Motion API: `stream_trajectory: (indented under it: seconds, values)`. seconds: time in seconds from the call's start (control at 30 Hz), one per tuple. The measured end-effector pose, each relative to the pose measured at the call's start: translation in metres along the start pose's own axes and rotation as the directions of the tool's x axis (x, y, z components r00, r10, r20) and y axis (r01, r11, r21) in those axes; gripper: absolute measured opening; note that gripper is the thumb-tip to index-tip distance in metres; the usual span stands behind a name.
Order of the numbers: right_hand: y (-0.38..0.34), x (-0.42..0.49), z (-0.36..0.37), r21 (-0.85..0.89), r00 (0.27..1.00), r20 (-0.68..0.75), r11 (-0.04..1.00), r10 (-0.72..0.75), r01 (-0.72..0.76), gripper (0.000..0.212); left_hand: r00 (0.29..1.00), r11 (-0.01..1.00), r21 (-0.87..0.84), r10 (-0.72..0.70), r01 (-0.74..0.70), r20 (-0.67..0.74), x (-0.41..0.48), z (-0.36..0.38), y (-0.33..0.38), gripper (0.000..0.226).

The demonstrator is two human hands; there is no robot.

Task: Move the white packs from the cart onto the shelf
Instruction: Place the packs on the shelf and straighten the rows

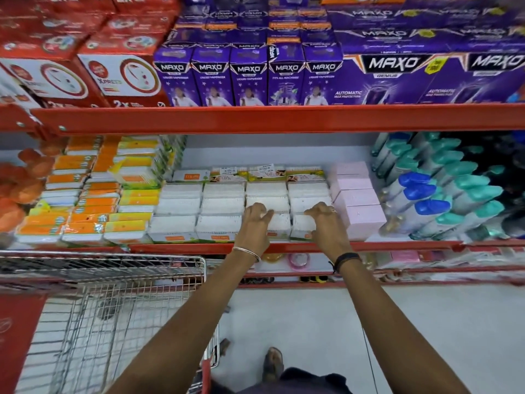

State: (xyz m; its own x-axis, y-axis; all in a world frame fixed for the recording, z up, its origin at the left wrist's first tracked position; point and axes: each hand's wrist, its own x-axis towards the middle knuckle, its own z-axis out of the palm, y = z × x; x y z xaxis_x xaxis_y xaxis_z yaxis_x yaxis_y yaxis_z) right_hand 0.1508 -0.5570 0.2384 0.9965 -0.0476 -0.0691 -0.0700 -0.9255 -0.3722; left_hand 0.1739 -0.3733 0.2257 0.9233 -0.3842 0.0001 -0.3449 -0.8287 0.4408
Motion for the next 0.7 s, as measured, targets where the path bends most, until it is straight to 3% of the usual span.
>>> stream_trajectory:
  seconds: [0.1,0.17,0.23,0.27,0.33,0.4,0.47,0.5,0.53,0.6,0.7]
  values:
    - [0.001,-0.009,0.003,0.055,0.997,-0.071,0.998,-0.024,0.027,0.058,0.999,0.999,-0.038,-0.003,0.001,-0.053,-0.005,0.000,0.002,0.055]
    - [-0.002,-0.018,0.005,0.214,0.987,-0.153,0.977,0.043,-0.009,0.049,0.989,0.993,-0.114,-0.028,0.012,-0.144,-0.011,0.002,0.006,0.048]
    - [-0.013,-0.030,0.006,0.476,0.931,-0.258,0.873,0.258,-0.110,0.033,0.945,0.955,-0.289,-0.151,0.064,-0.291,-0.024,0.004,0.017,0.042]
    - [-0.019,-0.035,0.007,0.631,0.881,-0.251,0.758,0.401,-0.164,0.026,0.902,0.908,-0.405,-0.261,0.109,-0.343,-0.031,0.007,0.024,0.039]
    - [-0.029,-0.040,0.010,0.867,0.777,-0.022,0.399,0.629,-0.298,0.023,0.776,0.704,-0.657,-0.562,0.268,-0.286,-0.037,0.016,0.035,0.036]
    - [-0.027,-0.032,0.016,0.909,0.672,0.291,0.022,0.681,-0.416,0.027,0.613,0.303,-0.859,-0.790,0.414,0.017,-0.031,0.025,0.039,0.038]
    - [-0.021,-0.022,0.020,0.861,0.608,0.495,-0.252,0.621,-0.443,0.041,0.490,-0.136,-0.904,-0.802,0.406,0.341,-0.022,0.024,0.042,0.039]
    - [-0.018,-0.017,0.022,0.836,0.592,0.544,-0.328,0.595,-0.439,0.048,0.463,-0.291,-0.882,-0.765,0.372,0.448,-0.016,0.020,0.043,0.037]
    - [-0.014,-0.014,0.024,0.820,0.585,0.571,-0.368,0.576,-0.438,0.052,0.447,-0.383,-0.858,-0.737,0.342,0.507,-0.011,0.018,0.044,0.036]
    - [-0.010,-0.010,0.026,0.807,0.602,0.591,-0.384,0.537,-0.449,0.052,0.427,-0.465,-0.829,-0.711,0.311,0.559,-0.001,0.014,0.045,0.047]
    - [-0.006,-0.004,0.028,0.826,0.660,0.563,-0.307,0.497,-0.473,0.053,0.410,-0.524,-0.796,-0.682,0.304,0.606,0.009,0.010,0.046,0.053]
